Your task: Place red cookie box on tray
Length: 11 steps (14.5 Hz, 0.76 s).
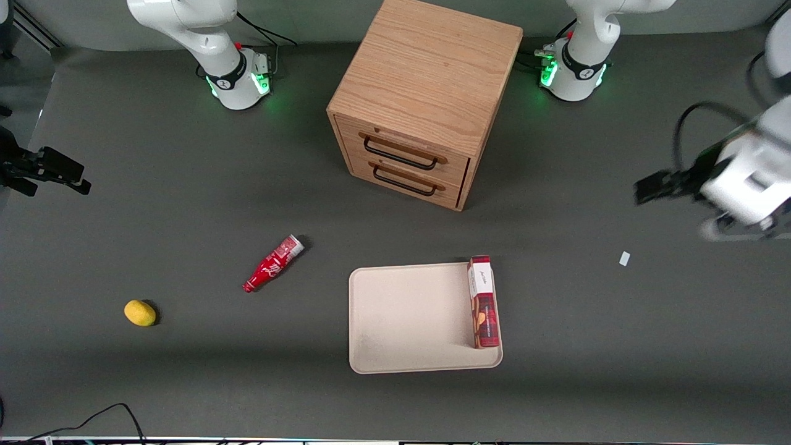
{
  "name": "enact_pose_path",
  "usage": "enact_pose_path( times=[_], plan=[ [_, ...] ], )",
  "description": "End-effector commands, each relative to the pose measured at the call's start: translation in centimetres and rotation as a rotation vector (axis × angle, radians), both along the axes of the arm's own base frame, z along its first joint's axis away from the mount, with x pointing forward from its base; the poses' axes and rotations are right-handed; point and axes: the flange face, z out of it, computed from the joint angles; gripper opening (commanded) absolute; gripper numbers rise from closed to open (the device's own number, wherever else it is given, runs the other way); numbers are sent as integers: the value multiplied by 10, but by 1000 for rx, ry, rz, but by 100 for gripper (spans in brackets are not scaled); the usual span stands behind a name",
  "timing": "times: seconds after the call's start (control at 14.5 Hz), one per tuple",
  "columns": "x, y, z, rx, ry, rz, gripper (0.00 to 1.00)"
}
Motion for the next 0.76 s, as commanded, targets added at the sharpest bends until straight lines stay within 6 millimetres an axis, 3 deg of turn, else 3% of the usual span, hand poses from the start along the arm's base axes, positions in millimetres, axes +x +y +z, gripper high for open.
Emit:
enact_pose_path(
  times=[0.0, 0.14, 0.28, 0.48, 0.69],
  plan=[
    [-68, 32, 3, -26, 22, -18, 100],
    [-96, 49, 4, -35, 24, -22, 100],
    [-109, 62, 7, -41, 17, -12, 100],
    [-108, 71, 17, 5, 11, -4, 100],
    [-100, 69, 21, 15, 13, -16, 100]
  ],
)
